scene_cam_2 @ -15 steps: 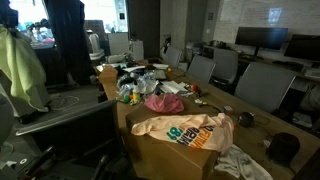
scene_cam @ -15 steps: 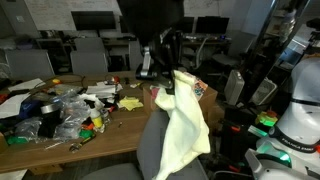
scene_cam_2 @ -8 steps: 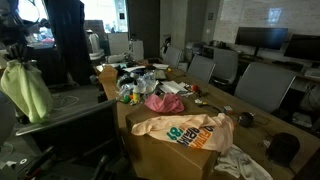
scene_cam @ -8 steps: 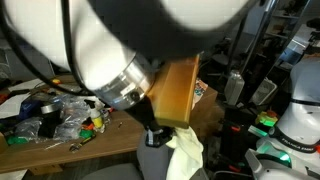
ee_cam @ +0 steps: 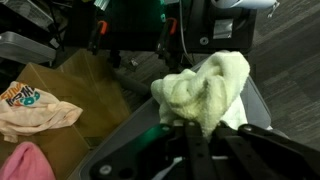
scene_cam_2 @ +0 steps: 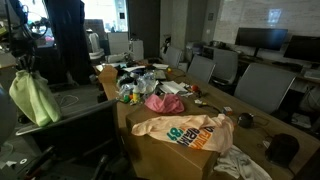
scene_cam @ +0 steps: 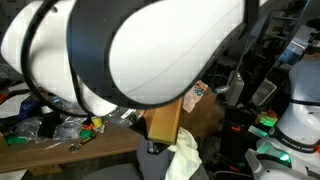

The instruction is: Pick up the clothes from the box and put them on the headrest of the chair

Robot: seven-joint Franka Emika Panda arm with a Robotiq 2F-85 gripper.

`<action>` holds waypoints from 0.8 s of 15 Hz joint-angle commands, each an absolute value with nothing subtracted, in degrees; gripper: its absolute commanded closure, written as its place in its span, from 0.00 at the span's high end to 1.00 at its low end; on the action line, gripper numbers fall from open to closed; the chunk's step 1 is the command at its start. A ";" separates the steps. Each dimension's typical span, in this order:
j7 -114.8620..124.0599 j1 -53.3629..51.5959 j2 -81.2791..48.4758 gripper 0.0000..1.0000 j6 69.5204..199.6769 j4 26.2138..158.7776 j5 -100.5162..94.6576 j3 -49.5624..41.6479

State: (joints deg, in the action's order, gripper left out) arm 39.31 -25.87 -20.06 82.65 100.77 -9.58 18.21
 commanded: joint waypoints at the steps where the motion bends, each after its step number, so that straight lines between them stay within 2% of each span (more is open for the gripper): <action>1: 38.51 -24.46 -16.20 0.01 83.41 103.20 -9.16 15.47; 12: 42.05 -18.57 -12.73 0.01 84.48 114.81 -10.81 10.10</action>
